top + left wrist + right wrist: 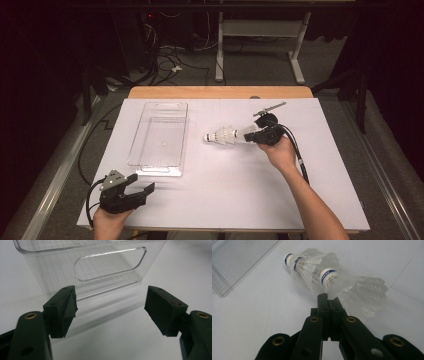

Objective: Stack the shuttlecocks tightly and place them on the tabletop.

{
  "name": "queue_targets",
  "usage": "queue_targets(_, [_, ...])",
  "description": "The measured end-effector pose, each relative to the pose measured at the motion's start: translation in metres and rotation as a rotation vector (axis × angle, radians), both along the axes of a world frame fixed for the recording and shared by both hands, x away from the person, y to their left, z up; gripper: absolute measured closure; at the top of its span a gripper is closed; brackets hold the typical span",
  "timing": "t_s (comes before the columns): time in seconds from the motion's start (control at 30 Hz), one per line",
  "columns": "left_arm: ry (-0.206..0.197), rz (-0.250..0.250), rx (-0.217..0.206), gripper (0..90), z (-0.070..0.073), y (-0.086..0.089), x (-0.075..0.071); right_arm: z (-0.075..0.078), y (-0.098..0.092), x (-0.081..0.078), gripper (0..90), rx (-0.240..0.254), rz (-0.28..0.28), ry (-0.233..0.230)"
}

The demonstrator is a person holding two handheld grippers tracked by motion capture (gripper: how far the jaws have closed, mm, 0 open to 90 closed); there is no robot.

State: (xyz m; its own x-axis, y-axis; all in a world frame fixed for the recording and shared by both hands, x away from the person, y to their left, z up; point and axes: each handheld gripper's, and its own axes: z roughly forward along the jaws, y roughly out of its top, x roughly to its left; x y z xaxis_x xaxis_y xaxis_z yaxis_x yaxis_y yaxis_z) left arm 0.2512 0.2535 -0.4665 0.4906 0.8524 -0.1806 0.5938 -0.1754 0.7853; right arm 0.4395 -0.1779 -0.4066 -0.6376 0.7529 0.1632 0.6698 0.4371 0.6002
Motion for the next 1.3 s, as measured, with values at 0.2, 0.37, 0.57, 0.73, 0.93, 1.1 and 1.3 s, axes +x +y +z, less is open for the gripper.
queue_targets(0.2, [0.000,-0.001,0.000,26.9,0.000,0.000,0.000,-0.003,0.006,0.003,90.0,0.003,0.006,0.009])
queue_targets(0.37, [0.002,-0.001,-0.001,26.9,0.000,0.001,0.000,-0.005,0.010,0.006,90.0,0.003,0.008,0.016])
queue_targets(0.57, [0.003,-0.002,-0.002,26.9,0.000,0.001,0.001,-0.007,0.013,0.008,90.0,0.006,0.013,0.020])
queue_targets(0.73, [0.004,-0.003,-0.001,26.9,0.000,0.001,0.001,-0.009,0.015,0.008,90.0,0.004,0.017,0.024])
queue_targets(0.93, [0.007,-0.005,-0.001,26.9,-0.001,0.001,0.001,-0.010,0.017,0.008,90.0,0.010,0.021,0.027])
queue_targets(1.1, [0.008,-0.006,0.000,26.9,-0.001,0.000,0.001,-0.011,0.018,0.008,90.0,0.014,0.028,0.027])
queue_targets(1.3, [0.008,-0.006,-0.001,26.9,-0.001,0.000,0.001,-0.012,0.021,0.006,90.0,0.016,0.037,0.028])
